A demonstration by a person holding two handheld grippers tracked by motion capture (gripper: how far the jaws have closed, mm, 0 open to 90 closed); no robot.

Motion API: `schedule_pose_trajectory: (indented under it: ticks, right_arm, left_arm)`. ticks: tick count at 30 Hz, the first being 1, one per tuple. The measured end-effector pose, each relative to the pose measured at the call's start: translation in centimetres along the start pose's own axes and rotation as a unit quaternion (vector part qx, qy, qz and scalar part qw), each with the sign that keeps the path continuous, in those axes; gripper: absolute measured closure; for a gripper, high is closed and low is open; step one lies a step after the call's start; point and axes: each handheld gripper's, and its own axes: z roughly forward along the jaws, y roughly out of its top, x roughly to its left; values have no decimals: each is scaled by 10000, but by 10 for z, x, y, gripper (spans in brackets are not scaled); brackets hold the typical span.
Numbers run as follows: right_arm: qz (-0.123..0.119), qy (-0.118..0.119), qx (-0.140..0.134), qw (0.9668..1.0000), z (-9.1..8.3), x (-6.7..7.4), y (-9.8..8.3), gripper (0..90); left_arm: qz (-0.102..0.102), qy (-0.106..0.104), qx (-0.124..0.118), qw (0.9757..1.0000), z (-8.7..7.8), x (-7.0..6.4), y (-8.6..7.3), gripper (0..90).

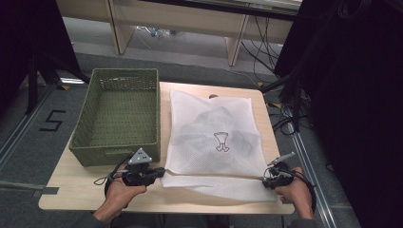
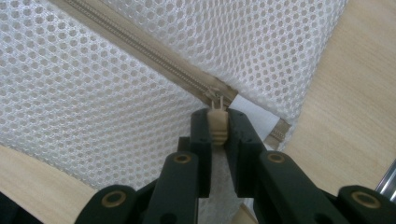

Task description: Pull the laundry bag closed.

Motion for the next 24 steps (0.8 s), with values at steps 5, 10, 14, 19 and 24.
schedule_pose_trajectory:
  ticks: [5,10,14,19,24]
  right_arm:
    - [-35,-69,-73,9999,1,0,1,827]
    - [-34,-111,-99,9999,2,-2,4,827]
    - [-18,-198,-145,9997,4,-4,8,827]
    - [-32,-150,-178,9997,5,-7,11,827]
    - [27,-124,-122,9998,5,-8,13,828]
  left_arm:
    - [-6,-4,-4,10000,1,-1,0,857]
    - [40,68,-2,10000,3,-1,-1,844]
    - [89,139,33,9999,6,-2,-1,839]
    - [185,268,79,9994,7,-2,-1,862]
    - [227,295,111,9992,8,0,-2,872]
